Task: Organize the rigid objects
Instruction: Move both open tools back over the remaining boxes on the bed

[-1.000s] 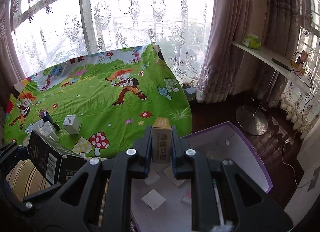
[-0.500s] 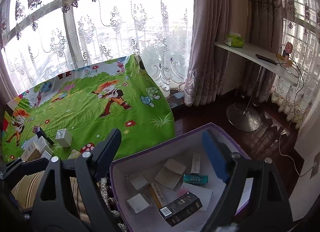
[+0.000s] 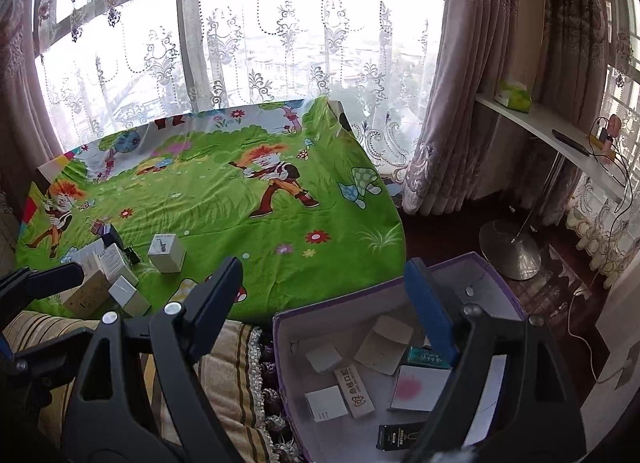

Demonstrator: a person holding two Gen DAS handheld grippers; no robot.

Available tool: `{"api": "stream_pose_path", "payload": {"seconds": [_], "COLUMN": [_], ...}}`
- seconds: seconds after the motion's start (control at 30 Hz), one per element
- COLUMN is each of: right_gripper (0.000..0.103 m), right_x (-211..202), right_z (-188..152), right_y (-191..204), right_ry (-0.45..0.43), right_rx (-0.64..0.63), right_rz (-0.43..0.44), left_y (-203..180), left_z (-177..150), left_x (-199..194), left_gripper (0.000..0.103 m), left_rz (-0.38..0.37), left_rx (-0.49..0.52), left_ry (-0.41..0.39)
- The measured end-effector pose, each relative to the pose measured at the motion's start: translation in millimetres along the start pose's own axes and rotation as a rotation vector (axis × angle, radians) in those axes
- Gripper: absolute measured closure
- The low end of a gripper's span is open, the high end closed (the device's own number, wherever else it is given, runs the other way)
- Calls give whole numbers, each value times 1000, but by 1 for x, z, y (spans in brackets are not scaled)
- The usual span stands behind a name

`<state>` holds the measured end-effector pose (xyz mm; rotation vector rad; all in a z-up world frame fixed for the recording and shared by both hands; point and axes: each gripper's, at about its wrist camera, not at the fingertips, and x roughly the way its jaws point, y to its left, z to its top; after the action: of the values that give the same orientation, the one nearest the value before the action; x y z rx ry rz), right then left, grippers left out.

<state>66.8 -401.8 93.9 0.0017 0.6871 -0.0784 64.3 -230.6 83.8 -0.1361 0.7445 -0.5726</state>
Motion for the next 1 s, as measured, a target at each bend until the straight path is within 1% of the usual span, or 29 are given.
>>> {"api": "stream_pose_path", "payload": {"seconds": [0.07,0.2,0.37,0.6,0.7,1.0], "right_gripper": [18,18,18,18,18,18], "right_x": [1,4,5,8,11,31], "right_z": [-1,-1,-1,-1,1,-1], "right_y": [11,36,65,93,104,145], "right_ry": [9,22,28,46,53,108], "right_rx": [-10,-54,-111,-166,-184,-275], "right_rz": [37,81,131,173,190,250], "left_y": [18,55,94,127,140,167], "left_z": [-1,-6,-15,-27,-30,-35], "left_x": [-7,-22,-35,-49,-53,-50], "left_gripper": [8,8,8,9,9,9], "left_rz": [17,76,122,181,196,289], "left_rx": [-54,-142,-230,-283,-309,-343], "left_ry": [-4,-16,-14,-10,-5,43]}}
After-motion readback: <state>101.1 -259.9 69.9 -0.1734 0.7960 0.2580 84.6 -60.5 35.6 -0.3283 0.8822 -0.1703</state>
